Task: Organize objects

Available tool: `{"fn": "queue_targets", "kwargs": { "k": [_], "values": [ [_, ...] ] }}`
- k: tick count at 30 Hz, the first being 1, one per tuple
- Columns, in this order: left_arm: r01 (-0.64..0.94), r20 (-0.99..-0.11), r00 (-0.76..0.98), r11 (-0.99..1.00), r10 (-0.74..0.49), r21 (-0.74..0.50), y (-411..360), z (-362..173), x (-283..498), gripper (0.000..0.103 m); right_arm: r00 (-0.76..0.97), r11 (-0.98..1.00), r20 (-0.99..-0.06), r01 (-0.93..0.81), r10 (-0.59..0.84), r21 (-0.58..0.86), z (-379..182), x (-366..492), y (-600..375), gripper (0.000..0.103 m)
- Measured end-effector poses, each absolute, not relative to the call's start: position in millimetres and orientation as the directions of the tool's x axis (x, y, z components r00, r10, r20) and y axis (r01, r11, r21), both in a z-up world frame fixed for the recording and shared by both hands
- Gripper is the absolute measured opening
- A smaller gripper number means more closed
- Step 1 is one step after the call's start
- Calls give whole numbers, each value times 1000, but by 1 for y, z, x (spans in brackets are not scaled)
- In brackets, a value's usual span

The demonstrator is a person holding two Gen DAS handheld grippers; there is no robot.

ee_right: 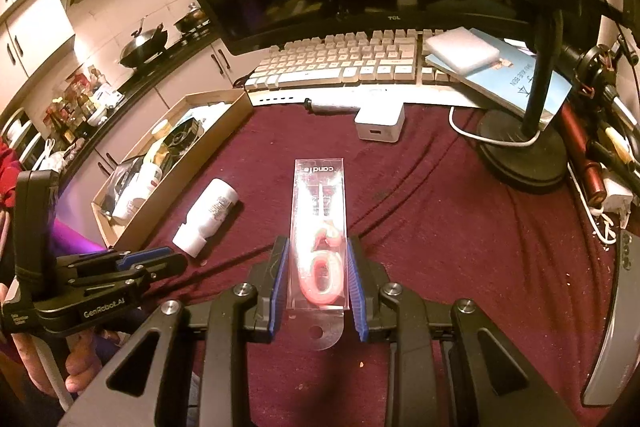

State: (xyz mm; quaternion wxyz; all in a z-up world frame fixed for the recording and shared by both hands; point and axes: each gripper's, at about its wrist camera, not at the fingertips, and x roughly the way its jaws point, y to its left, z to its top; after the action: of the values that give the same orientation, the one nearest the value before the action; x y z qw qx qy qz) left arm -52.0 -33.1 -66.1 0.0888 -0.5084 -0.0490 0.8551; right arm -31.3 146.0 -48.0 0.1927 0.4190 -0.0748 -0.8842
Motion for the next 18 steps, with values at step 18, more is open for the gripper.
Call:
{"fn": "queue_targets", "kwargs": {
  "k": [18],
  "values": [
    [-136, -868, -469, -984, 164, -112, -17, -63, -77, 46, -558, -905, -713, 281, -425, 319, -55, -42, 151, 27]
  ]
}}
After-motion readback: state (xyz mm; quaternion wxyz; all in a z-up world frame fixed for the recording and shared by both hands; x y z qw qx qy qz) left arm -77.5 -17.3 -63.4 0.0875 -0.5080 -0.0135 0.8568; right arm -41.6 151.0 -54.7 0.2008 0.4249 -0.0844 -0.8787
